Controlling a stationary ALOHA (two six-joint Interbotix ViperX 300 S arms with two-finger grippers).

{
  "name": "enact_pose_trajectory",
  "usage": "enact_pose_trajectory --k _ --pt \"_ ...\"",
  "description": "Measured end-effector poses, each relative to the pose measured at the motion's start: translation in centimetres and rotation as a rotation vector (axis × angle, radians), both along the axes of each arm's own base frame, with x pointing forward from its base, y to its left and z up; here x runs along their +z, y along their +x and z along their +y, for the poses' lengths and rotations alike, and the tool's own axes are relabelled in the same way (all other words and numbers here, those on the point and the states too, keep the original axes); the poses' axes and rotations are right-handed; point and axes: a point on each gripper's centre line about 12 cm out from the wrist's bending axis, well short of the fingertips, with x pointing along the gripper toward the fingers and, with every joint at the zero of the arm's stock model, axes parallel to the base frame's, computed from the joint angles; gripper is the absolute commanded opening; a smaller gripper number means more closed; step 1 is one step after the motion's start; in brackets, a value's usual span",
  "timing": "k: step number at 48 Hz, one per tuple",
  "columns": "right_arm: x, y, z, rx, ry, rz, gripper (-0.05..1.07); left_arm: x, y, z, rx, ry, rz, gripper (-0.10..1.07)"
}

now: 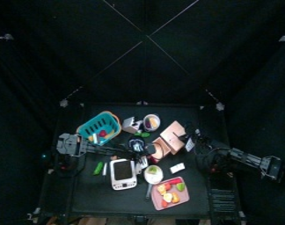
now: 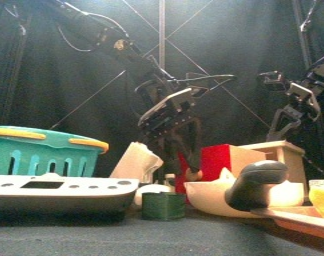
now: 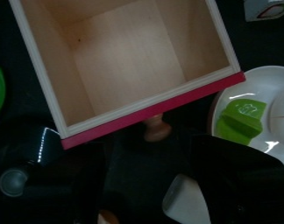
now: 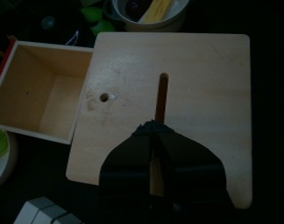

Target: Grab drawer handle

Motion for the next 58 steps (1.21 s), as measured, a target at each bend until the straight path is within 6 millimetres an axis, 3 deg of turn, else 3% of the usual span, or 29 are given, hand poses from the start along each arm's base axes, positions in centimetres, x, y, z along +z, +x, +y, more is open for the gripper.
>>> enact_pose_trajectory --k 18,42,58 --pt "-0.4 -0.2 0.1 0.0 0.005 0.008 0.04 -0.9 0.7 -0.1 0.034 -0.061 -0.017 0.91" --pt "-0.7 -0.3 0.2 -0.004 0.011 0.007 0.04 -1.3 1.2 0.8 0.081 -0.1 -0.025 0.51" --pt "-0.7 -0.3 0.3 -0.003 0.013 0.006 0.04 -1.0 1.2 0.9 0.07 -0.086 -0.028 0.48"
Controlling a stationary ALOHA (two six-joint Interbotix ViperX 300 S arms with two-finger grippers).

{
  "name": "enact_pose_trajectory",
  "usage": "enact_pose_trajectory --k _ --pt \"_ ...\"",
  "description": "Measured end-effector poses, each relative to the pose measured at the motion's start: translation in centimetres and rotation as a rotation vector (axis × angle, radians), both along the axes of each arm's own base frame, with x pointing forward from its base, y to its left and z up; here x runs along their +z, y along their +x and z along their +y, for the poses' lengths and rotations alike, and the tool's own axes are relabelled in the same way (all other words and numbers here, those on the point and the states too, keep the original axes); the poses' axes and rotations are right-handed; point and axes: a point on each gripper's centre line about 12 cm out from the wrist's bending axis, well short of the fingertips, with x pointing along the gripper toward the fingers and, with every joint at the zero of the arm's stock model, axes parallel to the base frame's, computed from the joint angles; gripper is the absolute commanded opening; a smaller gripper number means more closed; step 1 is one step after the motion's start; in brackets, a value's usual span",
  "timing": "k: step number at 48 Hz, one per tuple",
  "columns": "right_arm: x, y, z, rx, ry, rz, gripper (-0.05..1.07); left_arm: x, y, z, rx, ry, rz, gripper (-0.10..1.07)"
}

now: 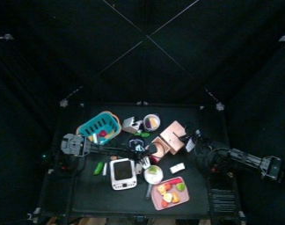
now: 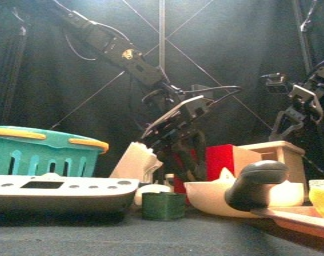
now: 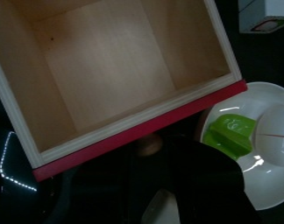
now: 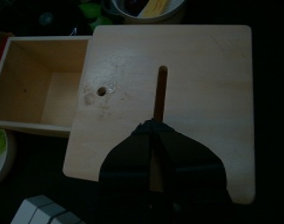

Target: Grab drawer handle

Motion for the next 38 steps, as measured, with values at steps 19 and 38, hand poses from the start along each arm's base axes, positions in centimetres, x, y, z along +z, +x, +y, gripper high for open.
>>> enact_pose_trajectory --k 19,38 --pt "0.01 -0.01 -0.03 0.005 -0.01 0.005 0.04 0.13 -0.05 0.11 -0.011 0.018 0.003 0.48" --pt "-0.18 -0.1 0.02 0.006 -0.01 0.008 0.04 0.1 -0.15 0.24 -0.015 0.027 0.008 0.48"
